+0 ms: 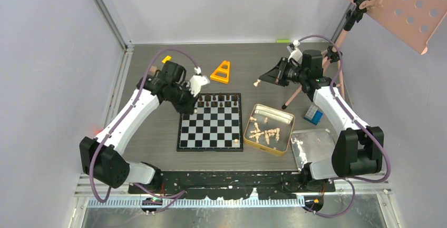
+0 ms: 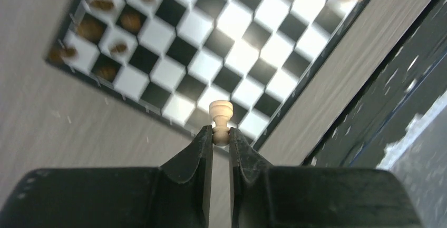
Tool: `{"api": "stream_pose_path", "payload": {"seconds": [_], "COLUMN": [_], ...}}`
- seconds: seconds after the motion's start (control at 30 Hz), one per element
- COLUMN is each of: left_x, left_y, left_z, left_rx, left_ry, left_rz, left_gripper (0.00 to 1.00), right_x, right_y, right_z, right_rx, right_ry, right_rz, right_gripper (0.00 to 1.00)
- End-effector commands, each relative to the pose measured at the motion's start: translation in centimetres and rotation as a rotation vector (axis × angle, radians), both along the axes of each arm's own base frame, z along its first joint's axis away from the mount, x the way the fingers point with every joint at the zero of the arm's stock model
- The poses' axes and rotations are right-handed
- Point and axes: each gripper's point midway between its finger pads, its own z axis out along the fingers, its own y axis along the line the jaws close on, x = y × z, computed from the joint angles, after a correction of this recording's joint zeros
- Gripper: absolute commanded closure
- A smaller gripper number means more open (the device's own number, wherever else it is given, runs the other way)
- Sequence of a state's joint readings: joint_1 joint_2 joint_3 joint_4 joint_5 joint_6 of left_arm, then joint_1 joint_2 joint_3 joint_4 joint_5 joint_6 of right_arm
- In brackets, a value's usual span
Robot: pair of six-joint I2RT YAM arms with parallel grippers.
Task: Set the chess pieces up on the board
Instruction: Place the chess piece on the chessboard.
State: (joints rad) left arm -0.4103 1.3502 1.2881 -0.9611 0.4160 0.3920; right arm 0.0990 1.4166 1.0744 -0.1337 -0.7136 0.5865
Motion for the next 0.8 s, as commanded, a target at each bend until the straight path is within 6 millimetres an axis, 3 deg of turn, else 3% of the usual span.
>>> {"api": "stream_pose_path", "payload": {"seconds": [0.0,0.17,0.43,0.63,0.77], "left_x": [-4.2,-4.2,-3.7,-2.9,-3.5], "left_y": [6.3,7.2,6.2,5.9,5.7], "left_z": [-4.4,-7.1,-10.5,-11.6,-11.7], "left_rx": [0.332,0.436,0.485,0.514,0.530], "left_ry": [0.142,0.259,0.389,0.407,0.424], "left_rz": [-0.075,-0.071,-0.040,-0.017,-0.029], "left_gripper": [0.94,0.98,0.97,0.97,0.97], "right_x": [-2.4,-3.0,-2.9,-3.2,-3.2], "right_y": [-0.4,-0.9,-1.0,-1.0,-1.0], "right_z": [-0.5,-0.9,-1.6,-1.1,-1.1], "right_rx": [-0.128,-0.185,-0.192,-0.188,-0.189], "right_ry": [-0.128,-0.173,-0.158,-0.175,-0.178], "right_rz": [0.112,0.131,0.125,0.127,0.128], "right_gripper": [0.99,0.99,0.99,0.99,0.99]}}
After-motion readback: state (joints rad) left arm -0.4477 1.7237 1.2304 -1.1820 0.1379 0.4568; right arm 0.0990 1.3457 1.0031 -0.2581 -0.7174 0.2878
